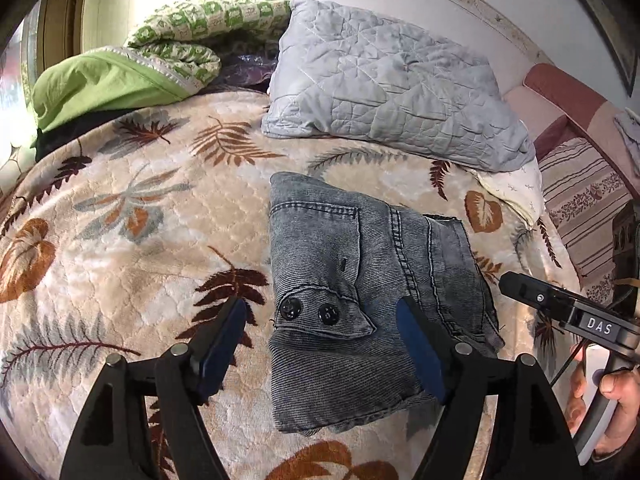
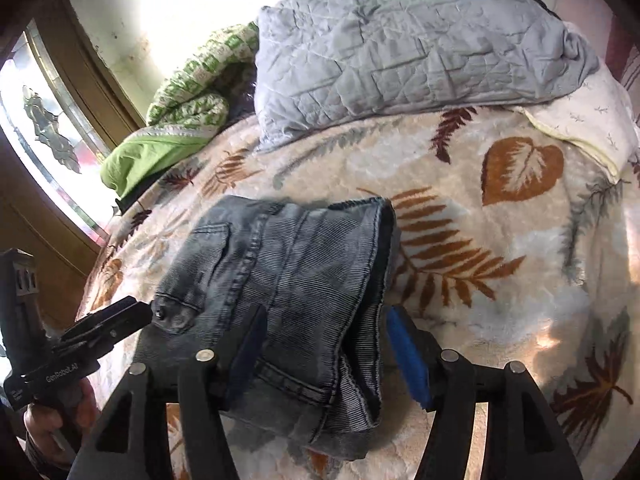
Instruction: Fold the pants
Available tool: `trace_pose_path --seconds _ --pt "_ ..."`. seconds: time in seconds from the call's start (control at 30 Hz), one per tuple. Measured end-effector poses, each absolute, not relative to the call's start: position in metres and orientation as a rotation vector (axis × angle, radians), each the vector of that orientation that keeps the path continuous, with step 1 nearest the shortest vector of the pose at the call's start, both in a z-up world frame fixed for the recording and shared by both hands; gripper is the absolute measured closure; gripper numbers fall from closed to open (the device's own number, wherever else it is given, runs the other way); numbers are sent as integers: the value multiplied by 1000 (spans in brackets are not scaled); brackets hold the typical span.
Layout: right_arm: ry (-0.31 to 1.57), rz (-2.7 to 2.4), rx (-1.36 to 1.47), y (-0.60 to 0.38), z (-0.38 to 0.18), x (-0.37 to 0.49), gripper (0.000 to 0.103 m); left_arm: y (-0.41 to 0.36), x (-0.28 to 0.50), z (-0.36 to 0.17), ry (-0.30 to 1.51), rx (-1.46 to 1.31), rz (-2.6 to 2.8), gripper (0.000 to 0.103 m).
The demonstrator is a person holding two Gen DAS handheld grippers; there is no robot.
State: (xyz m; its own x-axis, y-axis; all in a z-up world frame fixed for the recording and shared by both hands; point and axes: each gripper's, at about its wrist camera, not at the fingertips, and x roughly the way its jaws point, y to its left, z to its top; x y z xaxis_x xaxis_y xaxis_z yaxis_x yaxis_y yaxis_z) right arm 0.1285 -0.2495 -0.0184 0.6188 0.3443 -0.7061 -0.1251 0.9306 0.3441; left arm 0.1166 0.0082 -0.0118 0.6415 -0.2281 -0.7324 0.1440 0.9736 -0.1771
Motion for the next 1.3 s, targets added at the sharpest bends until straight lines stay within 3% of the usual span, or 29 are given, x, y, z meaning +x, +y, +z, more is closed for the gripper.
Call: trace_pose_path --seconds 0.1,0.23,0.4,0.5,0.6,0.93,1.3 --pt "858 271 227 -239 -22 114 29 -6 118 -43 947 -7 -165 23" --pt "1041 245 97 -216 -79 118 28 -14 113 -59 950 37 -131 19" --pt "944 230 123 -223 -43 104 27 -8 97 -23 875 3 -143 19" --pt "904 230 120 -222 -37 97 23 -15 100 -43 924 56 -126 19" --pt "1021 227 72 -212 -71 104 22 -20 102 -66 958 67 -125 17" --pt "886 239 161 -231 -31 67 20 -7 78 -38 907 -32 -131 17" --pt "762 260 142 -231 -28 3 12 -6 37 -30 870 -16 -77 17"
